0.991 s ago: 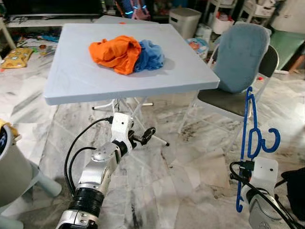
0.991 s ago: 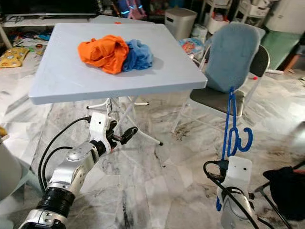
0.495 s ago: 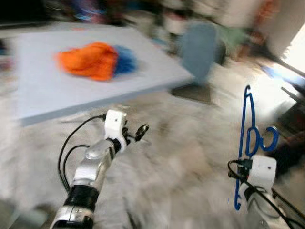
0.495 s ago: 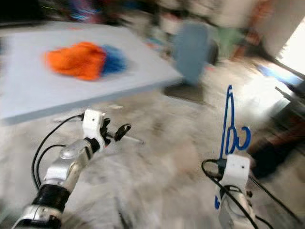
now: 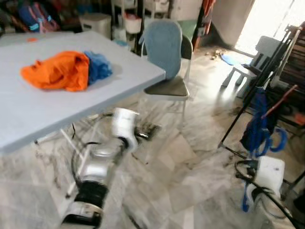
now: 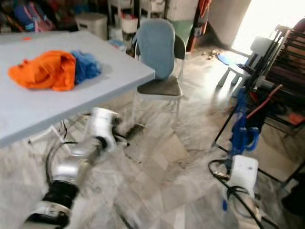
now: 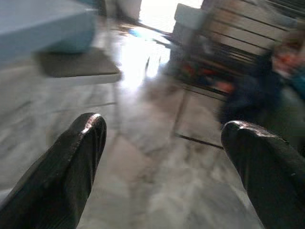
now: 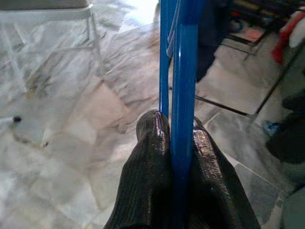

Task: Hang hanger

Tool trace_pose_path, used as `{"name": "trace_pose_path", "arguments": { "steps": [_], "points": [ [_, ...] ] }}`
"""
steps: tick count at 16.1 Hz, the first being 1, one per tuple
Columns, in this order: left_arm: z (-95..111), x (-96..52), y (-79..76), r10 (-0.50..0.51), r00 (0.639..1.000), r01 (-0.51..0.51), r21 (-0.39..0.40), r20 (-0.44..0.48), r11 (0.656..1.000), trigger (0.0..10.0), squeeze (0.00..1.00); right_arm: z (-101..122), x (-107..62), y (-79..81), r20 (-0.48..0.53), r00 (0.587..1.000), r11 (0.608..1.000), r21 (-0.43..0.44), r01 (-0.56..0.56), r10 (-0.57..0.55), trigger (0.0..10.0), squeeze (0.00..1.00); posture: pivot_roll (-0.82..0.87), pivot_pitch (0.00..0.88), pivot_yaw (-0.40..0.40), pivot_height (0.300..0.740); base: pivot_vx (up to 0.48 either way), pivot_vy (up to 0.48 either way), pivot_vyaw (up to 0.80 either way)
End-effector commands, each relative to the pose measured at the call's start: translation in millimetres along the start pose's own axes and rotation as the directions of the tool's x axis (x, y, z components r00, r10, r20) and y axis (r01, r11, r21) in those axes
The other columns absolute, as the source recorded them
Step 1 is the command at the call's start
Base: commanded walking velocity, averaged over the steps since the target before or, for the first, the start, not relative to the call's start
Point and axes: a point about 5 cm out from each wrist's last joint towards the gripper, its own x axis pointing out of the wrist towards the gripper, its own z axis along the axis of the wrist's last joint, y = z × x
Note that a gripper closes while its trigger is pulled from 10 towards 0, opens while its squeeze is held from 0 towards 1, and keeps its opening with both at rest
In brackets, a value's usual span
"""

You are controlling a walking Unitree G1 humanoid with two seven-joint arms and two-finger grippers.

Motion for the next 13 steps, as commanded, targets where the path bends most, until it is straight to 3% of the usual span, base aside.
{"name": "trace_pose_path", "arguments": {
  "steps": [1,5,10,13],
  "points": [
    [6.2,-1.7,8.8,0.007,1.000,-0.007,0.018,0.013,1.000,10.0,0.00,3.5,-0.2,2.6,0.020,1.000,1.000,0.002,0.005,-0.005,10.0,0.00,0.04,0.000,-0.081,0.740,0.000,0.000,-0.73],
    [0.7,2.0,2.1,-0.074,0.997,0.074,0.002,-0.020,0.997,10.0,0.00,3.7,-2.2,0.2,0.039,0.997,0.998,0.037,0.059,-0.060,10.0,0.00,0.02,0.000,-0.047,0.740,0.069,0.000,-0.15],
    [-5.0,10.1,2.9,-0.083,0.995,0.083,0.001,-0.054,0.997,10.0,0.00,-5.3,-8.2,-2.8,0.029,0.994,0.993,0.065,0.101,-0.103,10.0,0.00,0.00,0.000,-0.005,0.740,0.360,0.000,-0.80],
    [-6.0,14.5,4.1,-0.076,0.995,0.077,0.006,-0.059,0.997,10.0,0.00,-4.5,-4.4,2.4,0.032,0.994,0.994,0.053,0.098,-0.100,10.0,0.00,-0.01,0.000,0.006,0.740,0.439,0.000,0.00]
  ]
}}
